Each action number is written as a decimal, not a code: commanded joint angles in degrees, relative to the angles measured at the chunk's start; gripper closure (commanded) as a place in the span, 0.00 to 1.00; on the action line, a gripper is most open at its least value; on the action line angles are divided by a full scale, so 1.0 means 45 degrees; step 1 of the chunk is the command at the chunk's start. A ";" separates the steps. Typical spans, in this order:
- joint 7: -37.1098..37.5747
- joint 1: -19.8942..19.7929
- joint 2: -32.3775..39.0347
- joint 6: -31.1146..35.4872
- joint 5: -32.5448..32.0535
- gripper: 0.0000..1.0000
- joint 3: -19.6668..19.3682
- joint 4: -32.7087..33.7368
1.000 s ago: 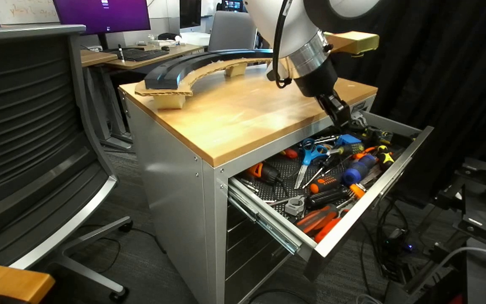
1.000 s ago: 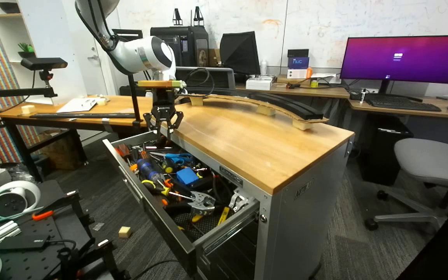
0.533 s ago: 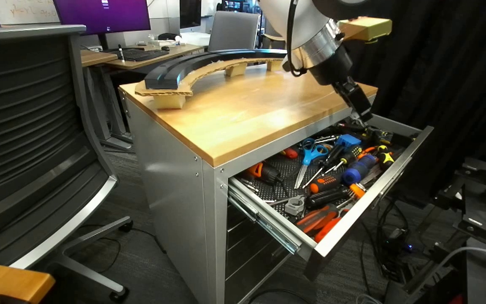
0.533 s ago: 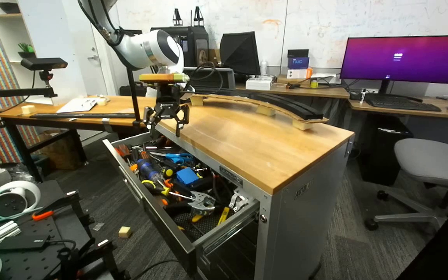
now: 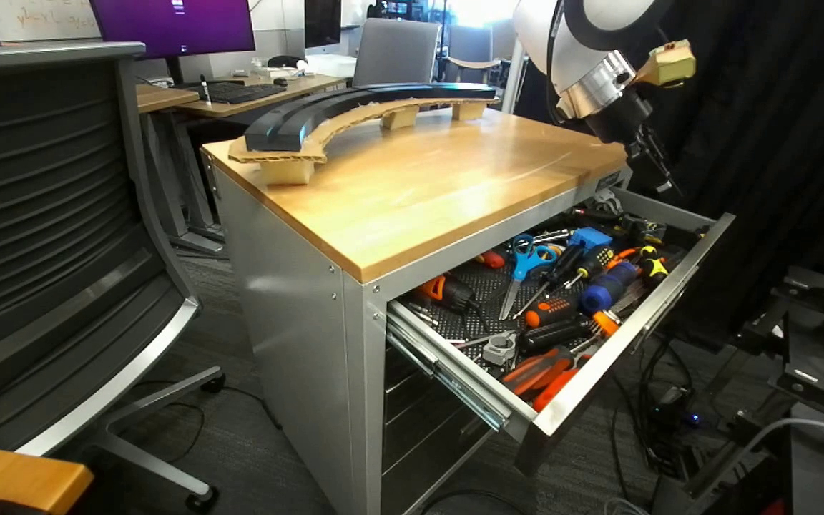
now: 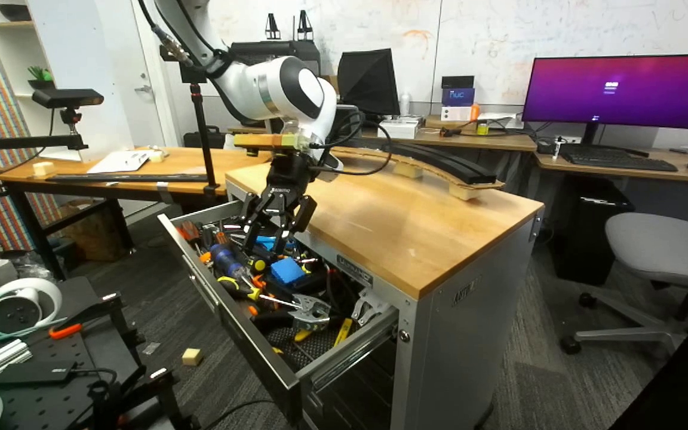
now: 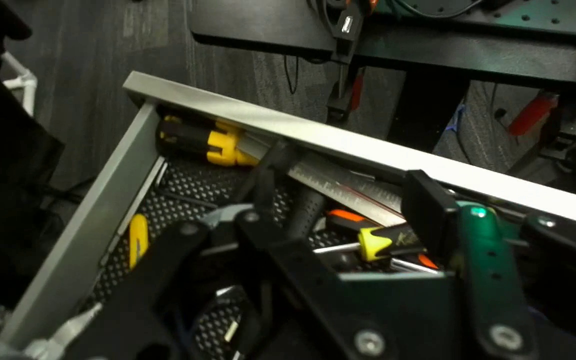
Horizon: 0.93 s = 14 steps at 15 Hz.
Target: Put the screwdriver inside the open drawer and close the drawer
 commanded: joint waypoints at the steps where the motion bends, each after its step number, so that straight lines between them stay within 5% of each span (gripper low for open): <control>1: 0.0046 -0.1162 -0.1169 -0.0046 0.1027 0.65 -0.0646 -0.0947; 4: 0.0443 -0.1915 -0.1259 -0.0161 0.2025 0.87 -0.1143 -0.1146; 8: 0.1512 -0.2488 -0.0585 0.0829 0.4081 0.96 -0.1428 -0.1266; 11: 0.2549 -0.2631 -0.0379 0.2137 0.5198 0.90 -0.1679 -0.1676; 12: 0.2849 -0.2541 -0.0481 0.2422 0.5322 0.71 -0.1724 -0.1553; 13: 0.2986 -0.2311 -0.0553 0.2540 0.5114 0.65 -0.1683 -0.1197; 14: 0.2405 -0.2494 -0.0219 0.2217 0.4902 0.85 -0.1700 -0.1379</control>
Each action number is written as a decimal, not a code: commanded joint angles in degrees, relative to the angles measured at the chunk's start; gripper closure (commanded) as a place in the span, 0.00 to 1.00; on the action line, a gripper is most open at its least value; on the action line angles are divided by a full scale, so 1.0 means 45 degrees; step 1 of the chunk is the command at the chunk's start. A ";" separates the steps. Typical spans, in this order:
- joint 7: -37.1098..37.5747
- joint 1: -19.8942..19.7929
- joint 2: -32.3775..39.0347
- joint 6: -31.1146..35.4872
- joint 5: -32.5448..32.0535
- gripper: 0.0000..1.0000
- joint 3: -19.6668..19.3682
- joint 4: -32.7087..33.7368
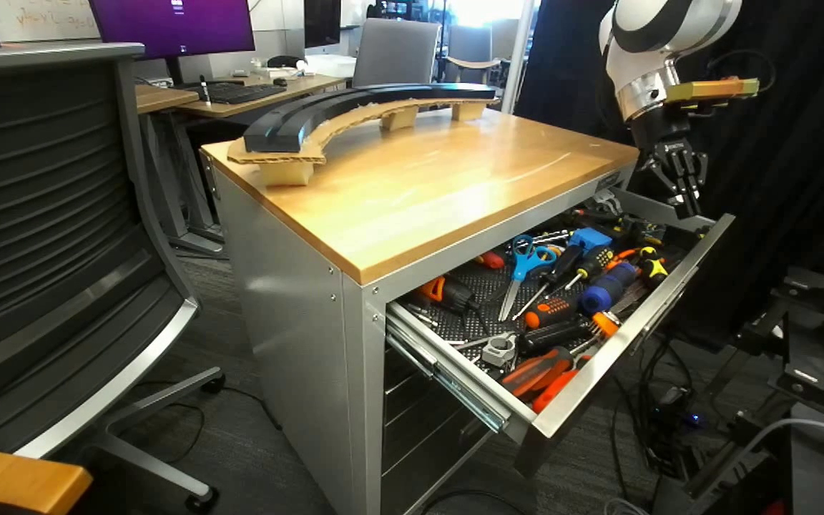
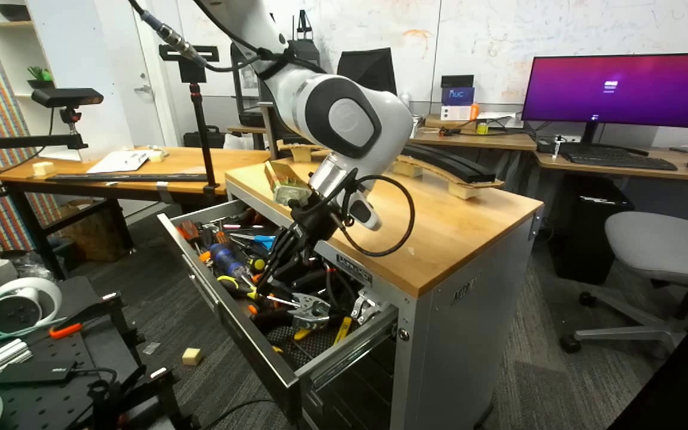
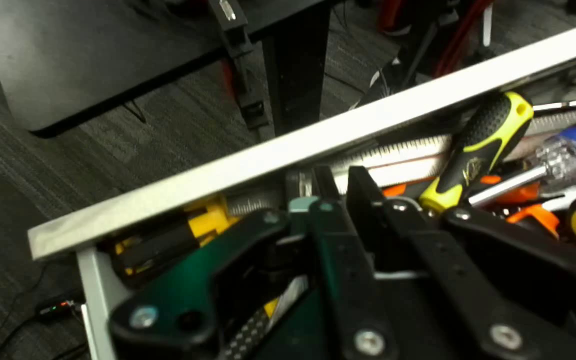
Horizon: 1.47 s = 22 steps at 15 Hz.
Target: Put the screwdriver inside the open drawer and close the drawer
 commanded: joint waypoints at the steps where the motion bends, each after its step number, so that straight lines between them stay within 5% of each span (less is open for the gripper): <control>1: 0.0106 0.0122 0.0001 0.0114 0.0038 0.77 -0.0100 0.0136; 2: 0.0202 0.0163 -0.0035 0.0140 0.0037 0.69 -0.0097 0.0227; 3: 0.0022 0.0310 -0.0370 0.0349 0.0024 0.40 0.0060 0.0090; 4: 0.0286 0.0515 -0.0804 0.0871 -0.0203 0.85 0.0021 -0.0410; 6: -0.0049 0.0409 -0.1354 0.1383 -0.0342 0.94 -0.0087 -0.1219; 9: -0.0585 0.0143 -0.2195 0.1644 -0.0188 1.00 -0.0218 -0.2678; 15: -0.2251 -0.0660 -0.3399 0.2271 0.0071 0.93 -0.0880 -0.4953; 22: -0.5532 -0.1252 -0.2631 0.7974 0.2811 0.94 -0.0222 -0.6817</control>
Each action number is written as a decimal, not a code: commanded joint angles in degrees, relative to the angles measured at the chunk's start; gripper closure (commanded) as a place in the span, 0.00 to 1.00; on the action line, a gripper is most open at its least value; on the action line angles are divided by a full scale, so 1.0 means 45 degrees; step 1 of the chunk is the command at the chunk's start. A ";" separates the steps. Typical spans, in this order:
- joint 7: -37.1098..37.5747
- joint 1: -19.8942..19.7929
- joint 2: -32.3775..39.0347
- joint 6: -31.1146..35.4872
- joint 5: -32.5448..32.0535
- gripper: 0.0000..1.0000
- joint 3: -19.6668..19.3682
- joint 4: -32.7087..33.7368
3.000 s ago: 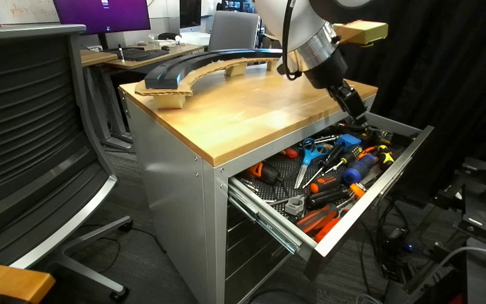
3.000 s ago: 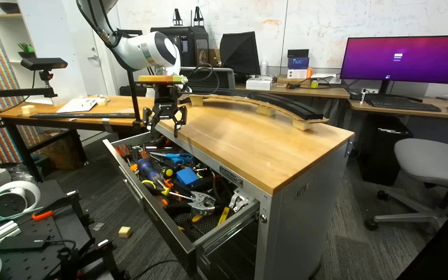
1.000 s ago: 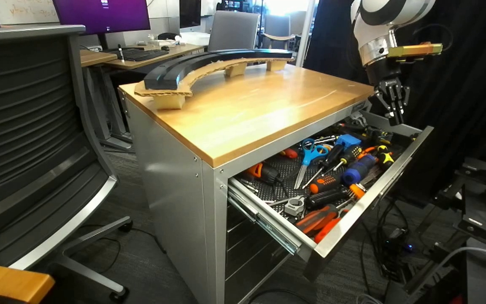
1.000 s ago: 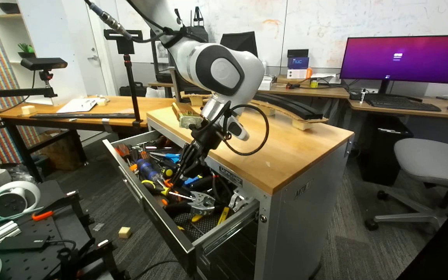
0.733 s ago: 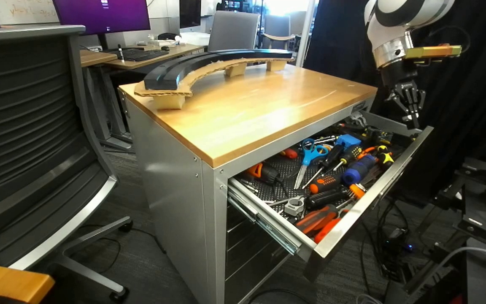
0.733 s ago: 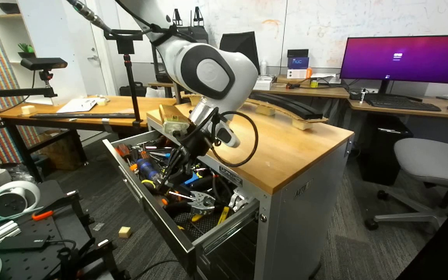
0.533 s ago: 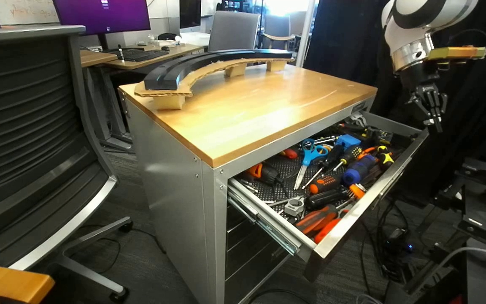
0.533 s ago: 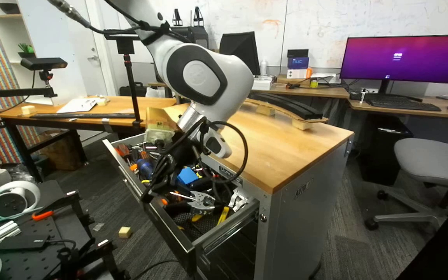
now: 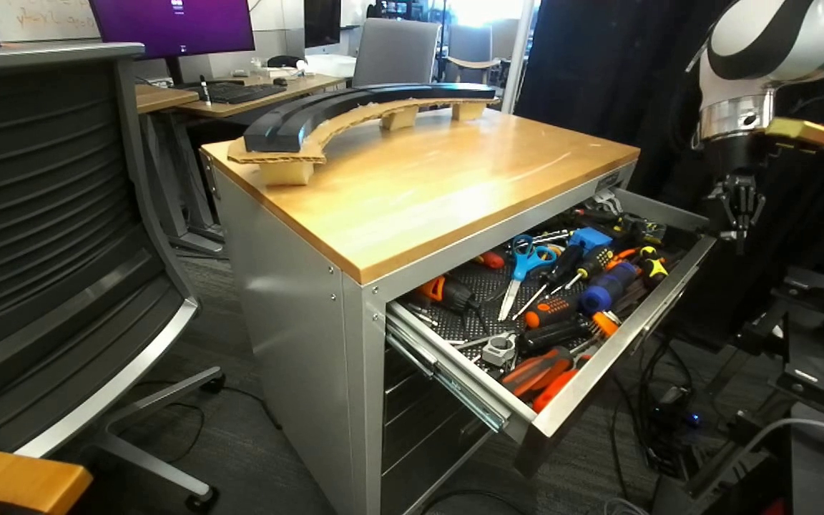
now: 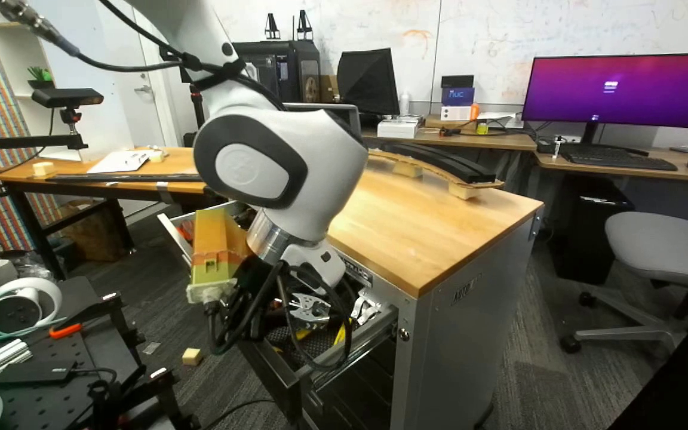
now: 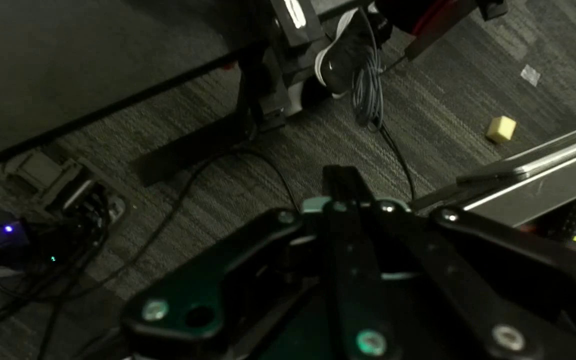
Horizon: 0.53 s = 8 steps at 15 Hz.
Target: Put the screwdriver inside the open drawer and close the drawer
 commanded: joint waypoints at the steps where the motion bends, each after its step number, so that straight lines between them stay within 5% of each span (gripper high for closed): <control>1: -0.1986 -0.0331 0.0000 0.3007 0.1823 0.94 0.0721 -0.1246; 8: -0.6428 -0.0469 -0.0154 0.7309 0.6737 0.94 0.2557 -0.1874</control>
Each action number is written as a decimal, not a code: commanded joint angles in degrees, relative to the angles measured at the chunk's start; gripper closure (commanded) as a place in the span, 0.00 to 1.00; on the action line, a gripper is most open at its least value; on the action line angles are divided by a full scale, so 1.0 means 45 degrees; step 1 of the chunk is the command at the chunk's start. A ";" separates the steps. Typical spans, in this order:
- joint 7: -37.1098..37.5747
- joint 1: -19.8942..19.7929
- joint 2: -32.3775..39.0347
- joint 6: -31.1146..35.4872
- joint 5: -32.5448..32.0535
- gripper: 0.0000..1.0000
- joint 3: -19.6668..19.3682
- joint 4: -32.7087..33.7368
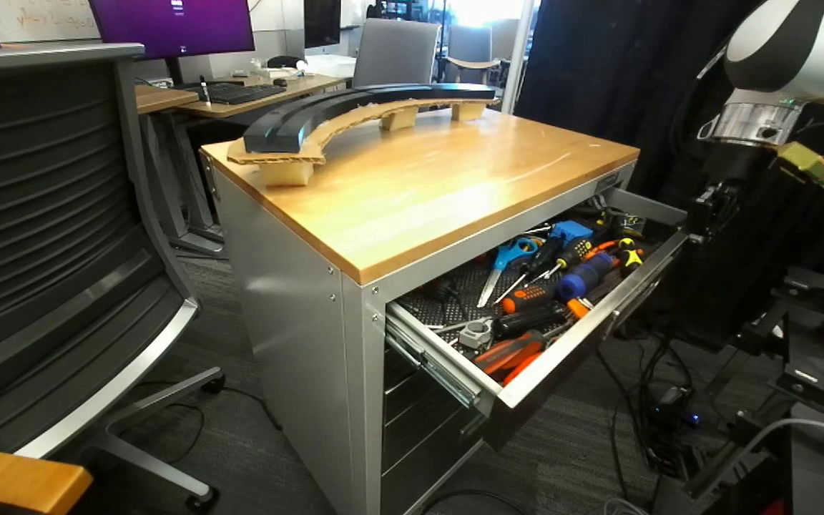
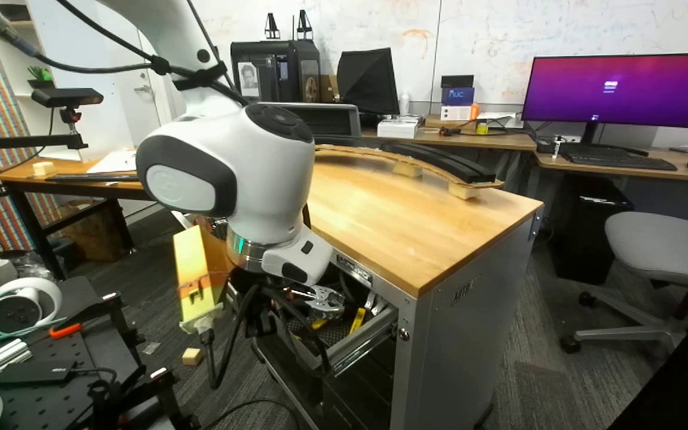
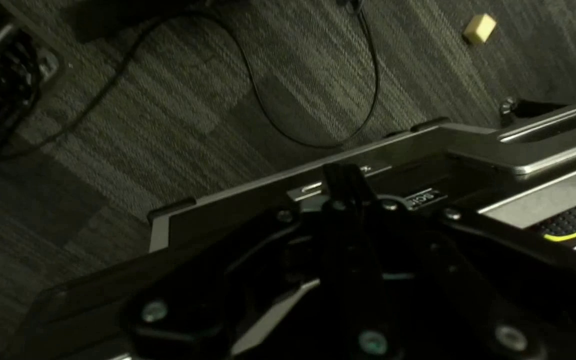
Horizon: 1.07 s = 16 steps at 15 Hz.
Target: Put the screwdriver inside the open drawer and close the drawer
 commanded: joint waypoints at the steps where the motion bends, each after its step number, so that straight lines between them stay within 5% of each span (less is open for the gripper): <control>1: -0.2735 -0.0180 0.0690 0.2507 0.3403 0.94 0.1738 0.0370; 9: -0.9990 -0.1548 0.2157 0.5197 1.1126 0.94 0.5225 0.2565; 12: -1.2866 -0.1881 0.2431 0.5465 1.3471 0.94 0.5608 0.3482; 16: -1.6636 -0.1440 0.2969 0.5260 1.6215 0.94 0.5018 0.4571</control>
